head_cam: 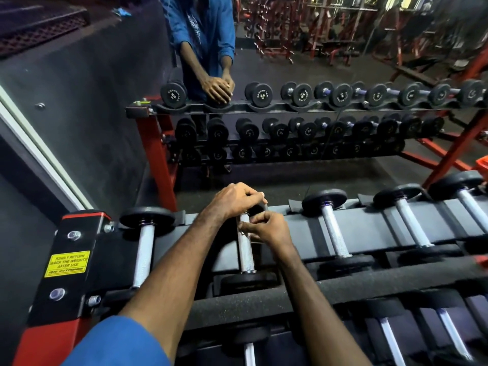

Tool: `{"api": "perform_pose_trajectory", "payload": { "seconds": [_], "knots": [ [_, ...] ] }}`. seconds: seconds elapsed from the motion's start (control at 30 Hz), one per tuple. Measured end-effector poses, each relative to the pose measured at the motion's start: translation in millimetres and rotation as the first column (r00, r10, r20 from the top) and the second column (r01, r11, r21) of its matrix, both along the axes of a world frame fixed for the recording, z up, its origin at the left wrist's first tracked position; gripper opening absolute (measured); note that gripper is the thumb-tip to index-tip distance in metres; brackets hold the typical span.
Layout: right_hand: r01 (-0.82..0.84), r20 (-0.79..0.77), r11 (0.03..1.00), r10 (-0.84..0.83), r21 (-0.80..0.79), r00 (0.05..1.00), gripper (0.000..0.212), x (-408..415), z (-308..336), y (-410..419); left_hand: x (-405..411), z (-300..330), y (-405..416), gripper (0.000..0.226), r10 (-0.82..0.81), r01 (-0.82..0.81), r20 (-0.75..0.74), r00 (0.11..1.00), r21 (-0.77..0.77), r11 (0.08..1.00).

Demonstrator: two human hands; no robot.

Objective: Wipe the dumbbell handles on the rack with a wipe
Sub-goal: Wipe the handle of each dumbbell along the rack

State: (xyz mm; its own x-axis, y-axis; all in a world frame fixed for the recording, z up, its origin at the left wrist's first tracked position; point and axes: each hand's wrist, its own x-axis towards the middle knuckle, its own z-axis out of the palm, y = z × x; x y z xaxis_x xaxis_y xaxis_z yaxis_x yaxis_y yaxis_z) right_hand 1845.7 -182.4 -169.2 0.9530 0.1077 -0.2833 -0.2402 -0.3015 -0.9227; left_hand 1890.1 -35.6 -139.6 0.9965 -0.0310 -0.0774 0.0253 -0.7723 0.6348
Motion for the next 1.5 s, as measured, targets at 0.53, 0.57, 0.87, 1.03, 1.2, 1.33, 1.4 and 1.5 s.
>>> {"api": "perform_pose_trajectory", "payload": {
  "seconds": [0.53, 0.57, 0.87, 1.03, 1.2, 1.33, 1.4, 1.5],
  "knots": [
    [-0.034, -0.513, 0.907, 0.268, 0.42, 0.815, 0.009, -12, -8, -12, -8, 7, -3, 0.028, 0.008, -0.008, 0.012, 1.0, -0.037, 0.999],
    [-0.01, -0.503, 0.907, 0.243, 0.422, 0.829, 0.009, -5, -4, -10, -8, 8, -3, 0.028, 0.007, -0.007, 0.012, 1.0, -0.033, 0.999],
    [-0.087, -0.529, 0.909, 0.312, 0.408, 0.789, 0.019, -11, -3, -10, -11, 11, -2, 0.027, 0.0, 0.0, 0.007, 1.0, -0.041, 0.999],
    [0.018, -0.461, 0.938, 0.153, 0.346, 0.874, 0.026, 7, 4, 5, -8, 11, -1, 0.025, 0.005, -0.005, 0.005, 1.0, -0.053, 0.999],
    [-0.238, -0.457, 0.943, 0.322, 0.233, 0.829, 0.006, -25, -9, -27, -7, 7, -3, 0.024, 0.013, -0.012, 0.008, 1.0, -0.055, 0.998],
    [-0.114, -0.387, 0.952, 0.223, 0.285, 0.895, 0.009, -7, 14, -16, -8, 10, -3, 0.025, 0.025, -0.025, 0.005, 1.0, -0.059, 0.998],
    [-0.231, -0.232, 0.949, 0.28, 0.215, 0.932, 0.02, -15, 20, -21, -9, 10, -1, 0.025, 0.025, -0.025, 0.003, 1.0, -0.058, 0.998],
    [-0.375, -0.007, 0.925, 0.375, -0.058, 0.927, 0.035, -47, 13, -41, -7, 6, -1, 0.022, 0.043, -0.043, -0.001, 0.999, -0.069, 0.997]
  ]
}}
